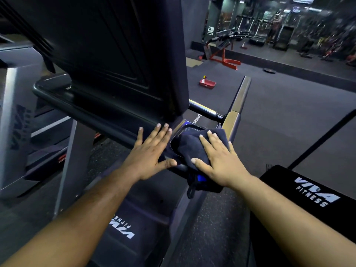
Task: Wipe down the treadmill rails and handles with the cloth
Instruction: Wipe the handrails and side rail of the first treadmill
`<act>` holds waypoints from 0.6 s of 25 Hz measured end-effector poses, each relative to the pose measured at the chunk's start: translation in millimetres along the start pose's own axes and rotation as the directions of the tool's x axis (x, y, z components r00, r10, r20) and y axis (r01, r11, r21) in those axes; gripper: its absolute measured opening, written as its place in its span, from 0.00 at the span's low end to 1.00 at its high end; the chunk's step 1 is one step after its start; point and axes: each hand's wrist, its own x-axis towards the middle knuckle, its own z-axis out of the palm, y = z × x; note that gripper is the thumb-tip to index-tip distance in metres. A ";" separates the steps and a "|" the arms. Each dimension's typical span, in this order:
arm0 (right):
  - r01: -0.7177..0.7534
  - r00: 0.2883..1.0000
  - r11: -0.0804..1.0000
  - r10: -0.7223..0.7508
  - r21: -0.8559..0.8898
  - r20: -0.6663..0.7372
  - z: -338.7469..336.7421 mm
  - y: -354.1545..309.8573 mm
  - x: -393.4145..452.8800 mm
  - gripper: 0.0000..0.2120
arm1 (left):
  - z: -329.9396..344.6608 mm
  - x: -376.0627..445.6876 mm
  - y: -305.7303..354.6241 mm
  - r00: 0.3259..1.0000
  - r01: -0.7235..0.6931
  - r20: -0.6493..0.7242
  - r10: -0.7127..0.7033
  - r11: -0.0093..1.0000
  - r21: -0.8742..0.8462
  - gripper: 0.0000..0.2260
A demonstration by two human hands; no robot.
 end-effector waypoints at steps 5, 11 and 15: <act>-0.084 0.979 0.996 0.082 0.002 0.187 -5.5 -53.6 80.7 0.43 | 8.0 5.1 0.1 0.996 0.044 -0.070 -0.053 0.991 -0.125 0.48; 0.407 0.909 0.909 -0.392 0.095 -0.143 -1.2 -26.4 8.7 0.27 | 7.9 7.5 -6.4 0.997 0.005 -0.072 -0.024 0.965 -0.261 0.50; 0.402 0.891 0.915 -0.384 0.027 -0.242 6.9 40.9 14.5 0.28 | 1.0 3.9 -2.7 0.999 0.036 -0.004 -0.038 0.970 -0.239 0.51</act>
